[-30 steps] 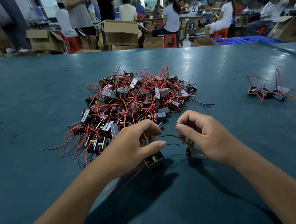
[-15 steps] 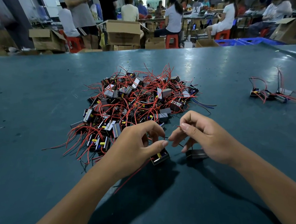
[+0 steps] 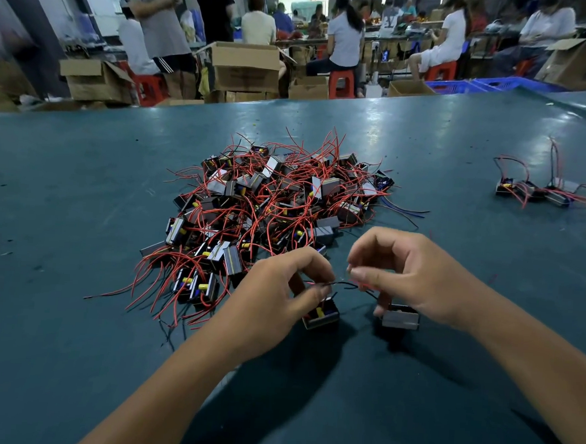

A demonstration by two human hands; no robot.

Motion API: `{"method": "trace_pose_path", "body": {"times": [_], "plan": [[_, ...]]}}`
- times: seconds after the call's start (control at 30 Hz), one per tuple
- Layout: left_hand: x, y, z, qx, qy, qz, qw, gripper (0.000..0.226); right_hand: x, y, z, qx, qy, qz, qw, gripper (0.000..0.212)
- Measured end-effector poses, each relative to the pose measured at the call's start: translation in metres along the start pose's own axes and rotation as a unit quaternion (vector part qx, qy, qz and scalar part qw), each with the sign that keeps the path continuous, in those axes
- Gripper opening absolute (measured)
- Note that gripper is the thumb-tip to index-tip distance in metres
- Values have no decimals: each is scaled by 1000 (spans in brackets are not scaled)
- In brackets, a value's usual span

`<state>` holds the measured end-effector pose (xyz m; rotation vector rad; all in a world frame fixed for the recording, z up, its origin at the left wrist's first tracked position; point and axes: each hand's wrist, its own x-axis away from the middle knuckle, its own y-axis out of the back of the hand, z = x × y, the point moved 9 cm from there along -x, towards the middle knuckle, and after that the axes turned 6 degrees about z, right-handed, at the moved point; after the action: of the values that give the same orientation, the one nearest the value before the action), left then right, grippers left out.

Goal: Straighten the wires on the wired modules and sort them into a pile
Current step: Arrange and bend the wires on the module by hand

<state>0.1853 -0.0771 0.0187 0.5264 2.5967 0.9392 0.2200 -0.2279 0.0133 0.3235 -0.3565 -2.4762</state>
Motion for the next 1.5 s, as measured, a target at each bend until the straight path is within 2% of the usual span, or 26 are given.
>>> {"method": "trace_pose_path", "body": {"times": [0.13, 0.27, 0.4, 0.57, 0.63, 0.7, 0.77, 0.9, 1.1, 1.23, 1.37, 1.5], "plan": [[0, 2, -1, -11, 1, -2, 1000, 15, 1, -3, -1, 165, -12, 30, 986, 17], [2, 4, -3, -20, -4, -4, 1000, 14, 0, -5, 4, 219, 2, 23, 975, 8], [4, 9, 1, -13, 6, -6, 1000, 15, 3, 12, 8, 218, 1, -18, 976, 9], [6, 4, -8, -25, -34, 53, 998, 13, 3, 18, 6, 198, -2, -48, 979, 9], [5, -1, -10, 10, -45, 79, 996, 10, 3, 15, 2, 201, -14, -47, 978, 9], [2, -4, -8, 85, -30, 86, 992, 27, 2, 13, 1, 214, -17, -47, 975, 8], [-1, -5, -3, 141, -5, 66, 988, 32, 2, 11, 1, 219, -14, -48, 974, 10], [-4, -10, 2, 39, 9, 19, 999, 13, 2, 7, 5, 202, -10, -49, 978, 14], [-4, -17, 0, -125, 19, -6, 992, 31, 3, 3, 2, 174, -13, -60, 983, 12], [-6, -20, 1, -135, 42, -10, 990, 35, 0, 1, 1, 132, -8, -79, 988, 17], [-7, -22, 1, -132, 48, -1, 990, 16, -3, -1, -3, 104, -9, -97, 990, 15], [-5, -12, 6, -101, 64, -47, 992, 13, -2, 5, -5, 90, -7, -143, 986, 9]]}}
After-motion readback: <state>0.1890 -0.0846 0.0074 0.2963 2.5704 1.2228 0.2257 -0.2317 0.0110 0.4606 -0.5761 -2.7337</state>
